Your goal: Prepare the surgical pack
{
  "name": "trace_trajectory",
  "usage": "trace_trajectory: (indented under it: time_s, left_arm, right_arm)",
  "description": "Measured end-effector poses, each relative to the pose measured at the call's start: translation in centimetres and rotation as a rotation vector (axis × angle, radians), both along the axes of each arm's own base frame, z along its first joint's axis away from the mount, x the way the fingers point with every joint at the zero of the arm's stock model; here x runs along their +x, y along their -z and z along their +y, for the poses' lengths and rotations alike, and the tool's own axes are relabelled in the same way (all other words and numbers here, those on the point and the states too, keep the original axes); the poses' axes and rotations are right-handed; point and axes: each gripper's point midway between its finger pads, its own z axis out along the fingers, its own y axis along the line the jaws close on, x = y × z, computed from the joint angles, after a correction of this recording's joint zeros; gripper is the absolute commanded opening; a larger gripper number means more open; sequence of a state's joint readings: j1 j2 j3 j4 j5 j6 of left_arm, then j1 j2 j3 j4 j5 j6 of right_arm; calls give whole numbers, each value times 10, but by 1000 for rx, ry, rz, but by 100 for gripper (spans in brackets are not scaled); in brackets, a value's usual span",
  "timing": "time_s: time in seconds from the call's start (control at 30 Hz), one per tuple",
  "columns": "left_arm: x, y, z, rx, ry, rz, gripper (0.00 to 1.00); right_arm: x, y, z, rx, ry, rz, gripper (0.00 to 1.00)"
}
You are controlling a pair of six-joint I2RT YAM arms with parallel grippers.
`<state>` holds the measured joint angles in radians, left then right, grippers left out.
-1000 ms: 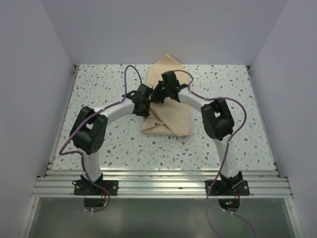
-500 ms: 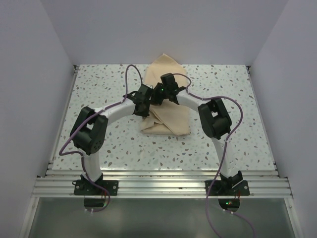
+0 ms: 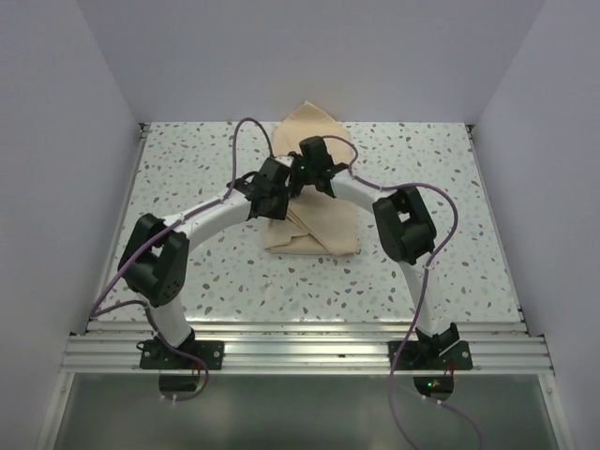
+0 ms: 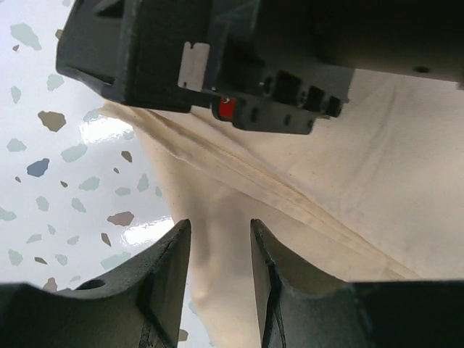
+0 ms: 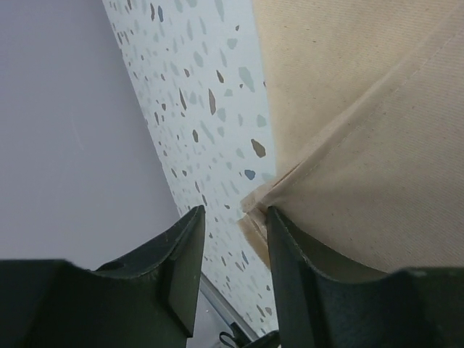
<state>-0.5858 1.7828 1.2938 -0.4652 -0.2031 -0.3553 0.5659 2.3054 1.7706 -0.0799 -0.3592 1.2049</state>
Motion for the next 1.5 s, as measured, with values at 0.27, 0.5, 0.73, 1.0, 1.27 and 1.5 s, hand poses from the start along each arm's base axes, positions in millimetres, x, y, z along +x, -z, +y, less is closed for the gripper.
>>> trace_trajectory:
  time_s: [0.27, 0.5, 0.73, 1.0, 1.27, 1.5]
  left_arm:
    - [-5, -28, 1, -32, -1, -41, 44]
    - [5, -49, 27, -89, -81, -67, 48]
    - [38, -53, 59, -139, -186, -56, 55]
    - [58, -25, 46, -247, -167, 31, 59]
    - [61, -5, 28, -313, -139, 110, 60]
    - [64, 6, 25, -314, -135, 130, 56]
  right_arm:
    - [7, -20, 9, 32, -7, -46, 54]
    - [28, -33, -7, 47, 25, -77, 56]
    - [52, -40, -74, -12, 88, -94, 57]
    - [29, -98, -152, -138, 84, -195, 60]
    - [-41, -95, -182, -328, -45, -203, 59]
    - [-102, -44, -209, -406, -108, -52, 57]
